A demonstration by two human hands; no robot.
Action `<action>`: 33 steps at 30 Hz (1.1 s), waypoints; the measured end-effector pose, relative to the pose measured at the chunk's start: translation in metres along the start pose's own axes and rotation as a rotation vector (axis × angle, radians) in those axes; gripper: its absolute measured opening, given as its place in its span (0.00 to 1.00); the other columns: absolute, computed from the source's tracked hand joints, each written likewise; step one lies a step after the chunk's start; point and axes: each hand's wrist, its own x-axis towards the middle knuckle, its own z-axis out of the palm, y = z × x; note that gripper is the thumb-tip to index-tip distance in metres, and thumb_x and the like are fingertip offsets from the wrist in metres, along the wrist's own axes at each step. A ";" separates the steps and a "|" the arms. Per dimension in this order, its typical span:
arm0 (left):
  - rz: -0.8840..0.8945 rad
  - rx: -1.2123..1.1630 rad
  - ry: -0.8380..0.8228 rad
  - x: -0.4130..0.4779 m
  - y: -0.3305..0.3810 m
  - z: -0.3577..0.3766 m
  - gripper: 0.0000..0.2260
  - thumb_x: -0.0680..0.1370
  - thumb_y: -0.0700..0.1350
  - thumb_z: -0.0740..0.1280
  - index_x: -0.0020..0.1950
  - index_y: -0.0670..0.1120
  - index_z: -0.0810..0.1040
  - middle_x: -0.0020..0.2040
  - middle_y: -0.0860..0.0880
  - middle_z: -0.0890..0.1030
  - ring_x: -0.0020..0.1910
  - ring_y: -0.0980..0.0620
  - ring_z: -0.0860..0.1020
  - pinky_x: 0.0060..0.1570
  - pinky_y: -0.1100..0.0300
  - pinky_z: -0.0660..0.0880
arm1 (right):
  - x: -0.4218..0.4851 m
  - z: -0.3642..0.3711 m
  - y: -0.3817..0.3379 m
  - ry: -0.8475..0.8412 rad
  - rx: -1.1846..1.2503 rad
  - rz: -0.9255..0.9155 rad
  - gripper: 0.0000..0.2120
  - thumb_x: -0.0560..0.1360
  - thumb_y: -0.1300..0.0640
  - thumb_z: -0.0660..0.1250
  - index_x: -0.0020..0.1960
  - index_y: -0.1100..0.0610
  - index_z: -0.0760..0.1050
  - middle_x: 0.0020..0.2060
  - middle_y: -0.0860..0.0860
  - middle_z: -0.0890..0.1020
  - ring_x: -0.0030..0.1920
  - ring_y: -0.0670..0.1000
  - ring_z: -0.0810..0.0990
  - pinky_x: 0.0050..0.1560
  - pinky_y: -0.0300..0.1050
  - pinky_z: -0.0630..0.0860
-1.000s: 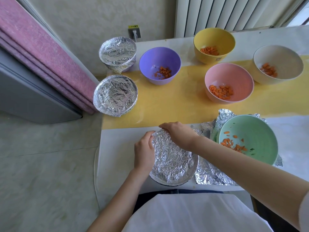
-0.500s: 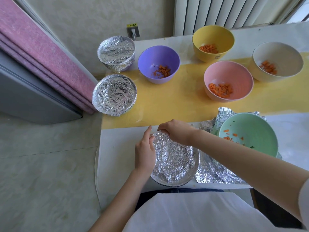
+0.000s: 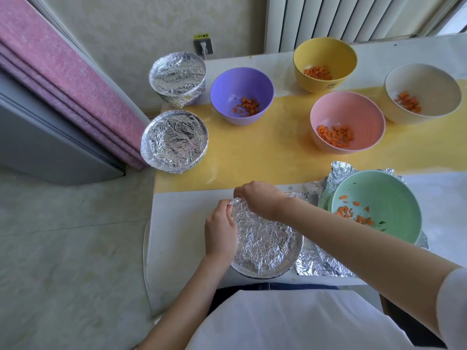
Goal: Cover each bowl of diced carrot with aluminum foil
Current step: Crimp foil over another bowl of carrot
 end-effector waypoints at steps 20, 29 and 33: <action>0.077 -0.073 -0.049 -0.001 0.006 -0.002 0.14 0.79 0.33 0.58 0.60 0.41 0.77 0.55 0.45 0.81 0.52 0.45 0.78 0.49 0.70 0.65 | -0.017 0.003 0.018 0.101 0.055 0.037 0.23 0.76 0.71 0.55 0.65 0.52 0.71 0.45 0.55 0.81 0.35 0.53 0.72 0.34 0.43 0.65; 0.059 -0.051 -0.022 -0.006 0.007 -0.004 0.13 0.78 0.33 0.61 0.60 0.40 0.78 0.52 0.44 0.83 0.50 0.43 0.80 0.47 0.67 0.67 | -0.016 0.010 0.021 0.081 0.063 -0.053 0.16 0.81 0.64 0.54 0.65 0.54 0.70 0.54 0.52 0.80 0.42 0.53 0.77 0.37 0.45 0.70; 0.022 -0.040 -0.048 -0.006 0.007 -0.004 0.14 0.79 0.37 0.61 0.64 0.43 0.75 0.52 0.42 0.82 0.48 0.42 0.80 0.47 0.58 0.70 | -0.012 0.010 0.021 0.069 0.027 -0.028 0.11 0.80 0.65 0.55 0.53 0.55 0.73 0.43 0.54 0.81 0.35 0.54 0.74 0.28 0.44 0.62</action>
